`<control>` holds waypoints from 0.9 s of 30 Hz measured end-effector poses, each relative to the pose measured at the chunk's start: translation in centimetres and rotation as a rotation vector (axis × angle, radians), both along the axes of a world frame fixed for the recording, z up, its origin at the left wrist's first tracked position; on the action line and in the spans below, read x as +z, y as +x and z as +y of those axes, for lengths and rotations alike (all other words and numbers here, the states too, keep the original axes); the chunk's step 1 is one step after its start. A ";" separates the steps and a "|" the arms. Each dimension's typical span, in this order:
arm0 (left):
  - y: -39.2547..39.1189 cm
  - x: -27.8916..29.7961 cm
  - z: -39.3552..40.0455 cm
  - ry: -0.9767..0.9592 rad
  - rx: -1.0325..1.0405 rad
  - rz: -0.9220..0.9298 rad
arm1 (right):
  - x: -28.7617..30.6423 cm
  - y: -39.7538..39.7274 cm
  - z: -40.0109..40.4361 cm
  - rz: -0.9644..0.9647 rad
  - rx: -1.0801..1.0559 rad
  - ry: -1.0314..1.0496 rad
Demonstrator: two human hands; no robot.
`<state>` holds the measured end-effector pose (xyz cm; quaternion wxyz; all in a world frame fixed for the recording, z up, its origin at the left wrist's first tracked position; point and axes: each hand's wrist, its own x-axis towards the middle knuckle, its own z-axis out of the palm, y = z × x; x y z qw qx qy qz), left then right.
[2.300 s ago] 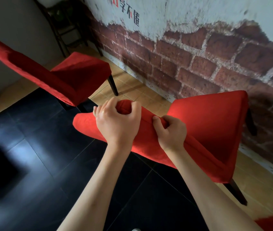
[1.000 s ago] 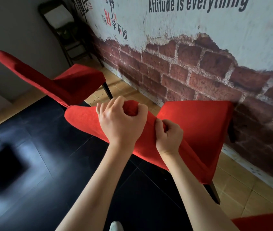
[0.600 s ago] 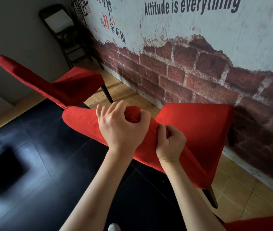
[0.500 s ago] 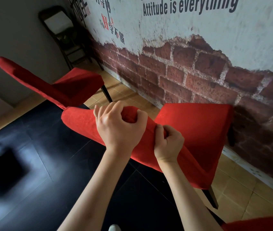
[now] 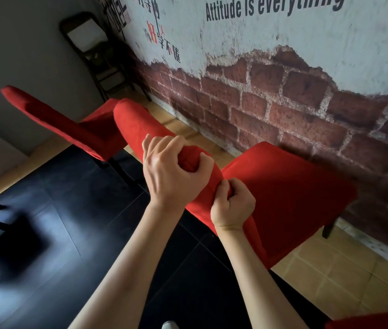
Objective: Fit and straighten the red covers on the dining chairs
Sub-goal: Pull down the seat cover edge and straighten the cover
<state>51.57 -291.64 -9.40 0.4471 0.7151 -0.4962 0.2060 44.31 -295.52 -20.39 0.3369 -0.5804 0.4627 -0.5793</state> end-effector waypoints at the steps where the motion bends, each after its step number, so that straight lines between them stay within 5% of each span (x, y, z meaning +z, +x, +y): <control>1: 0.2 -0.5 0.1 -0.012 -0.007 0.003 | -0.4 0.3 0.0 0.023 0.007 -0.004; 10: 0.6 -6.6 2.2 -0.012 -0.135 -0.076 | -5.4 1.0 2.5 0.083 0.015 0.010; 27: 0.9 -6.4 2.8 0.037 -0.139 -0.044 | -4.6 1.3 4.8 0.013 0.016 0.054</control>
